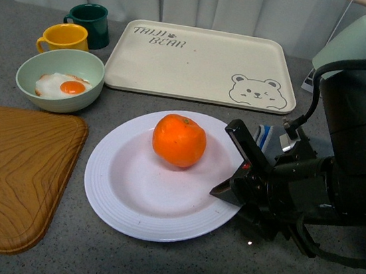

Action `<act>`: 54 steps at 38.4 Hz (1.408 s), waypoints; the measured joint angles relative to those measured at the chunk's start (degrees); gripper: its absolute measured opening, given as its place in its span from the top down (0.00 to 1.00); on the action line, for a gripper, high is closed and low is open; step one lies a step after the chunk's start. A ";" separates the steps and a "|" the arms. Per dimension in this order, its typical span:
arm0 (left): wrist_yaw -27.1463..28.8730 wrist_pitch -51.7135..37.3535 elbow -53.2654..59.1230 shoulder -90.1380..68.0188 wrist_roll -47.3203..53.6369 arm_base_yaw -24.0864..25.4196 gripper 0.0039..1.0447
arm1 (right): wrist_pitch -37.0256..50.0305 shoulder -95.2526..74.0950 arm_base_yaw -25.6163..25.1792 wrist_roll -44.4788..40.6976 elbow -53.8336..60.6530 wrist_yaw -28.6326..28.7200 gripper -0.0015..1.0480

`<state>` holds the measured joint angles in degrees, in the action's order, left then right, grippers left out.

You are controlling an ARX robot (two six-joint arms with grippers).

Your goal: Place orange and plate with both arms

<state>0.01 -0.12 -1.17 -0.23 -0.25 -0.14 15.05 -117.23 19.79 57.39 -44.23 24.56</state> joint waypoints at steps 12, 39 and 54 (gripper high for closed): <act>0.00 0.00 0.00 0.00 0.00 0.00 0.06 | 15.23 2.38 -1.75 0.94 4.85 2.73 0.96; 0.00 0.00 0.00 0.00 0.00 0.00 0.06 | 4.39 -20.26 -5.73 3.08 -36.17 5.07 0.96; 0.00 0.00 0.00 0.00 0.00 0.00 0.06 | -14.38 -34.86 -5.70 0.13 -65.96 1.95 0.92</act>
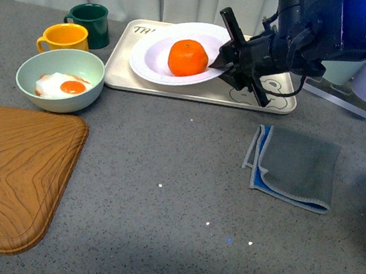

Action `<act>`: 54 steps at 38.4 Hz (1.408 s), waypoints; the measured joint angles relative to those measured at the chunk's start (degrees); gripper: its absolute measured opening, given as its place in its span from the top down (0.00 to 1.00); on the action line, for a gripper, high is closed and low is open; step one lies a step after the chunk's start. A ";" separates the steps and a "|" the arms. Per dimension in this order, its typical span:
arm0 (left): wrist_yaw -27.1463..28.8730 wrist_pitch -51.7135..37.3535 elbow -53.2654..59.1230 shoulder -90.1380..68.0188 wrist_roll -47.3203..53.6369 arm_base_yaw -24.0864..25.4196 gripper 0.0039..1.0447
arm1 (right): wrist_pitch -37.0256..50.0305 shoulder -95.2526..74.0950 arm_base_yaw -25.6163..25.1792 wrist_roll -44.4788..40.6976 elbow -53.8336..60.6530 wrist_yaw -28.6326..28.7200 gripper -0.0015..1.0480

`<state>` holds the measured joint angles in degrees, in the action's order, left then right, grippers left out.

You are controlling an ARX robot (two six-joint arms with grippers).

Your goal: Place orange and plate with both arms

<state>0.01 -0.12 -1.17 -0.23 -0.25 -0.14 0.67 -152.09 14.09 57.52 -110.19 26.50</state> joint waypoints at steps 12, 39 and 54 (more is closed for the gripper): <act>0.00 0.00 0.00 0.00 0.00 0.00 0.06 | 3.91 5.18 -0.02 -10.43 8.72 -9.35 0.44; 0.00 0.00 0.00 0.00 0.00 0.00 0.06 | 74.58 48.92 -7.21 -57.31 83.21 -33.05 0.99; 0.00 0.00 0.00 0.00 0.00 0.00 0.06 | 70.47 69.09 -10.51 -57.33 99.38 -30.05 0.99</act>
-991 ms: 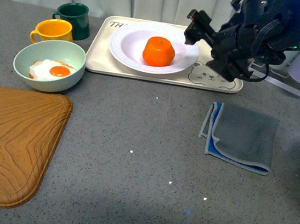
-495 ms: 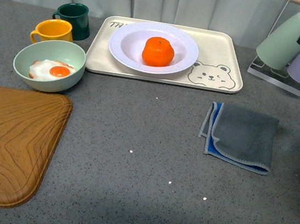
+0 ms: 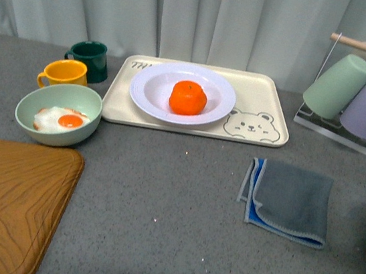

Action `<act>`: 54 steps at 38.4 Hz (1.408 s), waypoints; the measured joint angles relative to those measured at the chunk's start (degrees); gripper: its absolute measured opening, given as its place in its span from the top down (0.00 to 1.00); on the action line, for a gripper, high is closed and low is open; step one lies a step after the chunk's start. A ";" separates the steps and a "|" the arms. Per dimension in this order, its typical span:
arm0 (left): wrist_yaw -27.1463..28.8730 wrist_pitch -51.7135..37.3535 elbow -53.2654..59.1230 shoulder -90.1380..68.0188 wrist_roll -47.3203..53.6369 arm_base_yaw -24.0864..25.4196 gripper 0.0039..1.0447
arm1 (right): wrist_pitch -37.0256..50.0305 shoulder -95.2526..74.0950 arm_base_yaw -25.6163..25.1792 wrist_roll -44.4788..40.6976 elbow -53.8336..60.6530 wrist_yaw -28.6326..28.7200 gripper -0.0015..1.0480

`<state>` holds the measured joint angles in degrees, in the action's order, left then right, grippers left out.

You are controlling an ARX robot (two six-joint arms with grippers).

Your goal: Place orange and plate with both arms

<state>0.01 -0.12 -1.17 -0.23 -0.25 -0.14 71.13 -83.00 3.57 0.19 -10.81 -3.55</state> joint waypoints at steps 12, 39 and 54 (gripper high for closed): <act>-0.02 0.00 0.00 0.00 0.00 0.00 0.06 | -16.26 22.80 -3.48 -0.04 6.69 3.28 0.99; -0.02 0.02 0.00 0.00 0.00 0.00 0.06 | -44.46 56.13 -3.48 -0.04 10.75 3.45 0.99; -0.02 0.02 0.00 0.00 0.00 0.00 0.06 | -55.21 67.25 -3.48 -0.02 10.75 3.45 0.99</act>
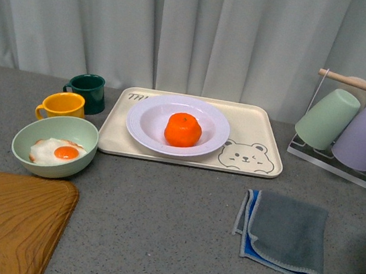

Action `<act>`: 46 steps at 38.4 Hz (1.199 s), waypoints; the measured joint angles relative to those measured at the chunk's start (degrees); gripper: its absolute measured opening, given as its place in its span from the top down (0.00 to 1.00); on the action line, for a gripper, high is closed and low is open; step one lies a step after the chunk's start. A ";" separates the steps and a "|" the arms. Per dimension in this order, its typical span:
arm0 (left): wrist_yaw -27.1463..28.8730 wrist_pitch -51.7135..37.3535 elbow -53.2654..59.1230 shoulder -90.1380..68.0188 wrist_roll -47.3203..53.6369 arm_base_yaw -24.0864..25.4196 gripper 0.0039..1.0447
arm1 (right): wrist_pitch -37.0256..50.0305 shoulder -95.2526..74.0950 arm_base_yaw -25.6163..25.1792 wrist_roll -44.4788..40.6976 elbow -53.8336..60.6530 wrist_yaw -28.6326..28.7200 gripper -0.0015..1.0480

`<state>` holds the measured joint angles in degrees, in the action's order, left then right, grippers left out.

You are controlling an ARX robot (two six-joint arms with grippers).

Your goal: Place orange and plate with both arms

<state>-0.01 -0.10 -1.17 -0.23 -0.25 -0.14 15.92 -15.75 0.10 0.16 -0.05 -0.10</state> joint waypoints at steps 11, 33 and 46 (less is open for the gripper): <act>0.00 0.00 0.00 0.00 0.00 0.00 0.06 | -4.33 4.44 0.00 0.00 0.00 0.02 0.99; 0.02 0.00 0.00 0.00 0.00 -0.02 0.06 | -15.82 15.52 0.00 -0.07 -0.04 0.17 0.69; 0.02 0.00 0.00 0.00 0.00 0.00 0.06 | -15.82 15.52 0.00 0.00 -0.04 0.15 0.08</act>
<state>0.01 -0.10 -1.17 -0.23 -0.25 -0.14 0.10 -0.23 0.10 0.16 -0.10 0.05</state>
